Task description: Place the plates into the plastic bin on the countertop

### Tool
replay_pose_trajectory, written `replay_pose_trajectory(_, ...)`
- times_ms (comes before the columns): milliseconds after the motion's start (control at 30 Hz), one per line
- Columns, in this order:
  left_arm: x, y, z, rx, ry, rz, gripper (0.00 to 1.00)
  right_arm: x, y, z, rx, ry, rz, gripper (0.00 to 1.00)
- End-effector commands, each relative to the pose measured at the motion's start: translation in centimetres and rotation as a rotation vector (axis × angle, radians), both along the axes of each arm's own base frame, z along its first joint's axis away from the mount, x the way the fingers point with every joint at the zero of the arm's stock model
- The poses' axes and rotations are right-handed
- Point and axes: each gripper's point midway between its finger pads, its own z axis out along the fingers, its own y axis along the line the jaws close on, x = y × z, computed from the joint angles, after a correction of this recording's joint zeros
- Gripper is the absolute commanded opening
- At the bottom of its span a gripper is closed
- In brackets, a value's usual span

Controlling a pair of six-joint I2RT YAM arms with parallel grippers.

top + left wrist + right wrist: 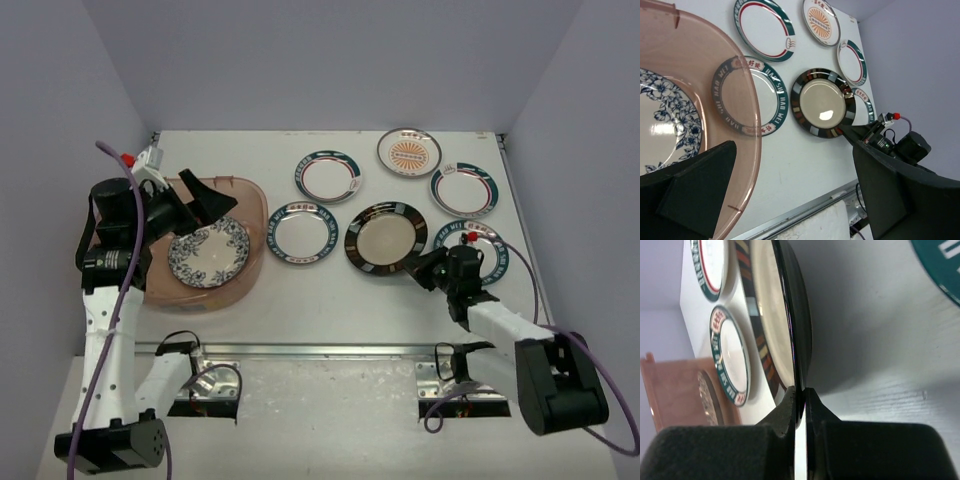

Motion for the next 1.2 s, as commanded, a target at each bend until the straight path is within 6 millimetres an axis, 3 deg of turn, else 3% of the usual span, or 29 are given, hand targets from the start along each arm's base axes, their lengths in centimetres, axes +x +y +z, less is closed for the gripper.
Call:
replay_pose_trajectory(0, 1.7, -2.1, 4.6, -0.037, -0.125, -0.082, 1.0, 0.4, 2.0, 6.8, -0.069, -0.241, 0.209, 0.0)
replay_pose_trajectory(33, 1.9, -2.5, 4.6, -0.037, -0.122, -0.091, 1.0, 0.3, 2.1, 7.1, -0.065, -0.247, 0.214, 0.0)
replay_pose_trajectory(100, 2.6, -3.6, 4.3, -0.037, -0.111, -0.119, 1.0, -0.1, 3.2, 10.7, -0.016, -0.338, 0.275, 0.0)
replay_pose_trajectory(133, 2.9, -3.9, 4.0, -0.034, -0.104, -0.123, 1.0, -0.2, 3.2, 10.7, -0.014, -0.335, 0.276, 0.0)
replay_pose_trajectory(200, 3.2, -6.5, 2.3, -0.008, -0.066, -0.193, 1.0, -0.8, 3.9, 14.3, 0.024, -0.413, 0.314, 0.0)
replay_pose_trajectory(267, 3.1, -8.5, 0.7, 0.016, -0.029, -0.249, 1.0, -1.2, 3.9, 15.9, 0.024, -0.443, 0.32, 0.0)
replay_pose_trajectory(300, 2.7, -9.7, 0.0, 0.03, -0.015, -0.282, 1.0, -1.5, 3.9, 17.8, 0.02, -0.49, 0.323, 0.0)
replay_pose_trajectory(433, 2.8, -11.8, -1.6, 0.065, 0.007, -0.311, 1.0, -2.9, 4.4, 21.4, 0.028, -0.562, 0.371, 0.0)
replay_pose_trajectory(500, 2.8, -12.5, -2.2, 0.075, 0.021, -0.327, 1.0, -3.9, 5.0, 23.8, 0.041, -0.619, 0.422, 0.0)
replay_pose_trajectory(600, 3.0, -13.0, -2.6, 0.08, 0.023, -0.347, 1.0, -4.8, 6.3, 25.8, 0.078, -0.682, 0.531, 0.0)
replay_pose_trajectory(767, 3.6, -13.6, -2.7, 0.068, 0.018, -0.362, 0.99, -8.9, 9.2, 29.0, 0.256, -0.754, 0.864, 0.0)
replay_pose_trajectory(800, 3.6, -13.7, -2.7, 0.057, 0.019, -0.366, 0.96, -9.1, 9.3, 29.6, 0.258, -0.777, 0.887, 0.0)
replay_pose_trajectory(867, 3.3, -14.5, -2.3, 0.018, -0.001, -0.403, 0.78, -9.4, 9.4, 29.9, 0.261, -0.776, 0.914, 0.0)
replay_pose_trajectory(1000, 2.8, -15.6, -0.9, -0.06, -0.041, -0.46, 0.29, -9.4, 9.5, 30.2, 0.258, -0.777, 0.923, 0.0)
replay_pose_trajectory(1033, 2.6, -15.8, -0.6, -0.072, -0.057, -0.475, 0.08, -9.3, 9.5, 30.2, 0.262, -0.77, 0.927, 0.0)
replay_pose_trajectory(1067, 2.3, -16.1, -0.2, -0.089, -0.076, -0.497, 0.01, -9.1, 9.6, 30.1, 0.267, -0.761, 0.931, 0.0)
replay_pose_trajectory(1167, 1.9, -16.2, 0.7, -0.121, -0.115, -0.508, 0.0, -8.5, 9.7, 29.6, 0.279, -0.735, 0.932, 0.0)
